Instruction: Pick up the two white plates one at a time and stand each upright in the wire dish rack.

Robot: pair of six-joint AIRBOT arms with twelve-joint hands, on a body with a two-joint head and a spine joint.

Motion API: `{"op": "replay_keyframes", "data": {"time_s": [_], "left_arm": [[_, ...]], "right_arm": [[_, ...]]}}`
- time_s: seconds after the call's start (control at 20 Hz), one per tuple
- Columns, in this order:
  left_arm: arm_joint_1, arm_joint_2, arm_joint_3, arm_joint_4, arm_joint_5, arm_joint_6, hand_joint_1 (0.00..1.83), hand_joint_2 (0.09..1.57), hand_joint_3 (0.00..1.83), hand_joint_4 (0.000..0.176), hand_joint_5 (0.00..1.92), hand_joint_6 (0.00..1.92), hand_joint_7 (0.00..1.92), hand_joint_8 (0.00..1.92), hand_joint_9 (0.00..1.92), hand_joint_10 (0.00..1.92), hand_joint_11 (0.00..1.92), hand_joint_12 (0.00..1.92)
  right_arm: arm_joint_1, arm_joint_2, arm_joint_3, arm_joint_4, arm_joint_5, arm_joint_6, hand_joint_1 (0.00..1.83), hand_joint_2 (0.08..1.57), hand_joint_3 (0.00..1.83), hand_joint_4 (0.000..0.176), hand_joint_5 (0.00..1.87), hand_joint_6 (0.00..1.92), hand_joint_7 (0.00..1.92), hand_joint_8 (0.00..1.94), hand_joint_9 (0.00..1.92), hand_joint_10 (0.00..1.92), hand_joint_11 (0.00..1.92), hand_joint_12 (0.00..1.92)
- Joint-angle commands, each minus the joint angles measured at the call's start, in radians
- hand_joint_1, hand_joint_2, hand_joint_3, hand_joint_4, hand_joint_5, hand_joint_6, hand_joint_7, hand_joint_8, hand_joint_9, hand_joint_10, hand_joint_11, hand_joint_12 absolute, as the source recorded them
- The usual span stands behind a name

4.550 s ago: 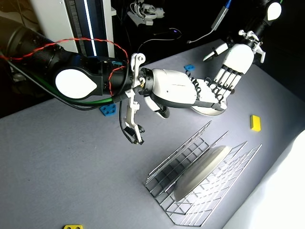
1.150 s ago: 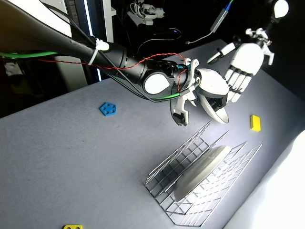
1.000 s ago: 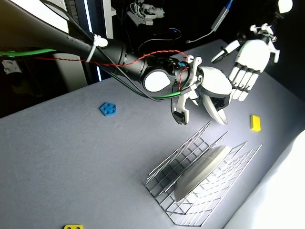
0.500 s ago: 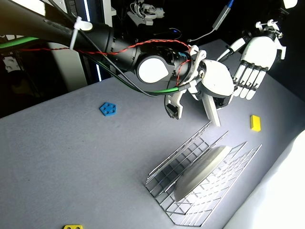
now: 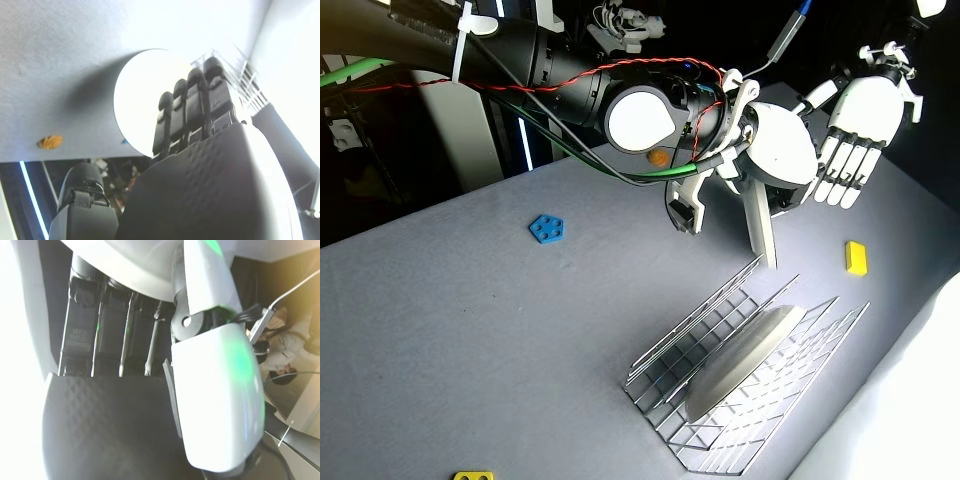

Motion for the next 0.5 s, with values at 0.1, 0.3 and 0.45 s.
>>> {"op": "replay_keyframes", "data": {"time_s": [0.1, 0.3, 0.45], "left_arm": [[-0.002, 0.001, 0.013, -0.072, -0.02, -0.003, 0.0, 1.09, 0.0, 0.0, 0.11, 0.0, 0.09, 0.0, 0.07, 0.0, 0.0, 0.16], [0.005, -0.002, 0.02, -0.072, -0.02, -0.003, 0.0, 1.09, 0.0, 0.0, 0.11, 0.0, 0.11, 0.0, 0.09, 0.0, 0.0, 0.19], [0.015, -0.005, 0.026, -0.072, -0.02, -0.003, 0.0, 1.08, 0.0, 0.0, 0.11, 0.0, 0.11, 0.0, 0.09, 0.0, 0.0, 0.21]], "right_arm": [[0.041, 0.004, -0.004, 0.008, 0.133, 0.025, 1.38, 1.08, 0.0, 0.0, 0.96, 0.96, 1.09, 0.79, 1.01, 1.02, 0.9, 0.99], [0.07, 0.004, -0.004, 0.019, 0.117, 0.092, 1.38, 1.08, 0.0, 0.0, 0.95, 0.98, 1.08, 0.79, 1.02, 1.01, 0.89, 0.99], [0.096, 0.006, -0.004, 0.15, 0.078, 0.092, 1.38, 1.08, 0.0, 0.0, 0.97, 0.96, 1.09, 0.78, 1.02, 1.01, 0.9, 0.99]]}}
